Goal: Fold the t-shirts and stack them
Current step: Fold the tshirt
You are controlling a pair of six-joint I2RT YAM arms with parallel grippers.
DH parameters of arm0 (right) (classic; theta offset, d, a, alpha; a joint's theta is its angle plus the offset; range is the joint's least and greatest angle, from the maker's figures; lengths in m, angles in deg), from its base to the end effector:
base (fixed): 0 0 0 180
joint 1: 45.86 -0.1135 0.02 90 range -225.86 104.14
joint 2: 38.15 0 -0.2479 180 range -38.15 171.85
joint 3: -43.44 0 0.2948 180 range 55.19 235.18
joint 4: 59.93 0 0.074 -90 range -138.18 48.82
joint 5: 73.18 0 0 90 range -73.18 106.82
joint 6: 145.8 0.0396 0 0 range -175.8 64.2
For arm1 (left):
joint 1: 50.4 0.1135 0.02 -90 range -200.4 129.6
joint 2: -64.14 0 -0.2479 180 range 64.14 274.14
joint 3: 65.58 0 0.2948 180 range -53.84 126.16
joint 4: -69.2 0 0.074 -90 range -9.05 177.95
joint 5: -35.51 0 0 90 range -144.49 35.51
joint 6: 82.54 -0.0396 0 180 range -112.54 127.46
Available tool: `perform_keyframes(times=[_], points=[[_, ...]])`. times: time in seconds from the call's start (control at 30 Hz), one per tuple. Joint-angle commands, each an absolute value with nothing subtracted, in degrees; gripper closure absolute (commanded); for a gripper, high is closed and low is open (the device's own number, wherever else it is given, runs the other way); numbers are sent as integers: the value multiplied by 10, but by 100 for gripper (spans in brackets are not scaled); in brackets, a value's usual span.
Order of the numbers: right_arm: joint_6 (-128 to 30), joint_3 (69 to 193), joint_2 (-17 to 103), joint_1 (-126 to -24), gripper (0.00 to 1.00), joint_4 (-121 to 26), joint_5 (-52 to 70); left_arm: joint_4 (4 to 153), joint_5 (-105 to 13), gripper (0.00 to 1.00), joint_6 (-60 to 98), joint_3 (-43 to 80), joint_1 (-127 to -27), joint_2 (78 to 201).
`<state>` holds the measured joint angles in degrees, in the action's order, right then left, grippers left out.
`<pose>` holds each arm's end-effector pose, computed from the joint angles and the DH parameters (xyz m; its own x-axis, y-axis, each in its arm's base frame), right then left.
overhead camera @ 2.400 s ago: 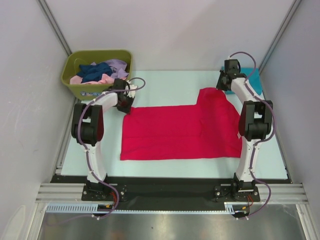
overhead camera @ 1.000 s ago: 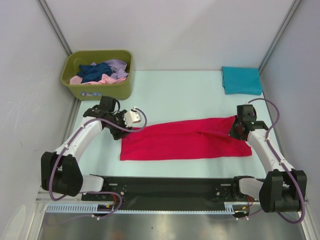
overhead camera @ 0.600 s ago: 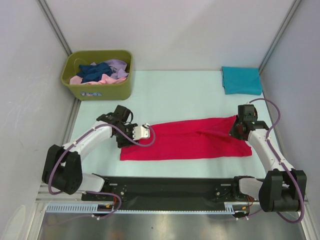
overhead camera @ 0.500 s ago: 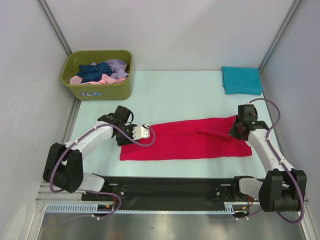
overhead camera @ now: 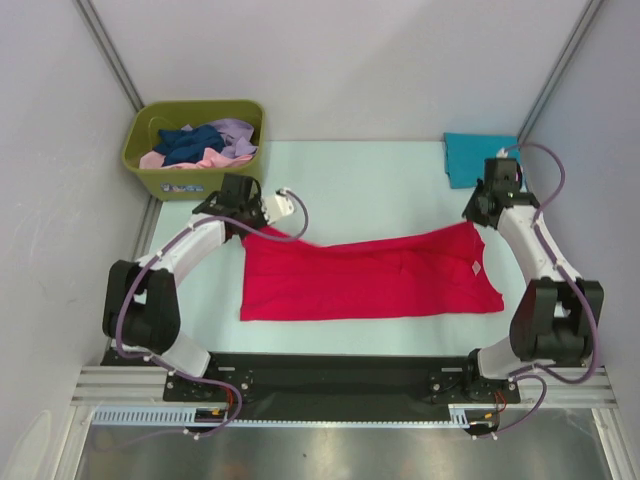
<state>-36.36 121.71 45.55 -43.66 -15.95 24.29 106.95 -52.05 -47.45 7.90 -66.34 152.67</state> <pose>0.3595 -0.0190 0.2460 -0.6748 0.3562 -0.6464 0.3682 0.9215 0.1234 0.3524 -0.1024 0.1943 -0.1955 0.9060 -0.3753 0.7987 0.3692 0.4752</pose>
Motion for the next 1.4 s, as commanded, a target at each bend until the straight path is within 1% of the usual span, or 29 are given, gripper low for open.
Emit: perform_keyframes(times=[0.0, 0.07, 0.1, 0.17, 0.3, 0.4, 0.47, 0.57, 0.7, 0.9, 1.03, 1.2, 1.3, 1.33, 1.37], points=[[-411, 1323, 526, -430, 100, -204, 244, 993, -543, 100, -425, 135, -653, 1559], [-424, 1375, 555, -429, 100, -191, 250, 980, -543, 100, -414, 148, -653, 1572], [-427, 1386, 565, -429, 100, -174, 253, 978, -561, 100, -411, 150, -653, 1573], [-431, 1391, 568, -428, 100, -162, 260, 969, -562, 100, -411, 140, -653, 1567], [-439, 1331, 505, -428, 100, -164, 272, 959, -549, 100, -428, 94, -651, 1536], [-429, 1296, 444, -428, 100, -130, 277, 978, -506, 100, -456, 56, -650, 1497], [-417, 1234, 391, -428, 100, -118, 271, 990, -476, 100, -477, 13, -650, 1463], [-389, 1151, 329, -428, 100, -95, 268, 1026, -462, 99, -496, -18, -650, 1451], [-362, 1085, 291, -428, 100, -73, 268, 1043, -461, 100, -510, -55, -650, 1446], [-327, 1053, 293, -422, 100, -50, 253, 1040, -467, 100, -522, -90, -650, 1441], [-311, 1061, 315, -421, 100, -22, 241, 1024, -482, 100, -525, -95, -648, 1442], [-296, 1039, 308, -415, 100, -7, 252, 1014, -485, 100, -535, -91, -636, 1452], [-284, 1041, 331, -412, 75, 3, 273, 1037, -472, 99, -553, -87, -636, 1454], [-277, 1047, 337, -410, 65, 9, 282, 1070, -463, 82, -559, -78, -636, 1454], [-271, 1055, 340, -408, 51, 20, 292, 1088, -444, 70, -563, -72, -636, 1454]])
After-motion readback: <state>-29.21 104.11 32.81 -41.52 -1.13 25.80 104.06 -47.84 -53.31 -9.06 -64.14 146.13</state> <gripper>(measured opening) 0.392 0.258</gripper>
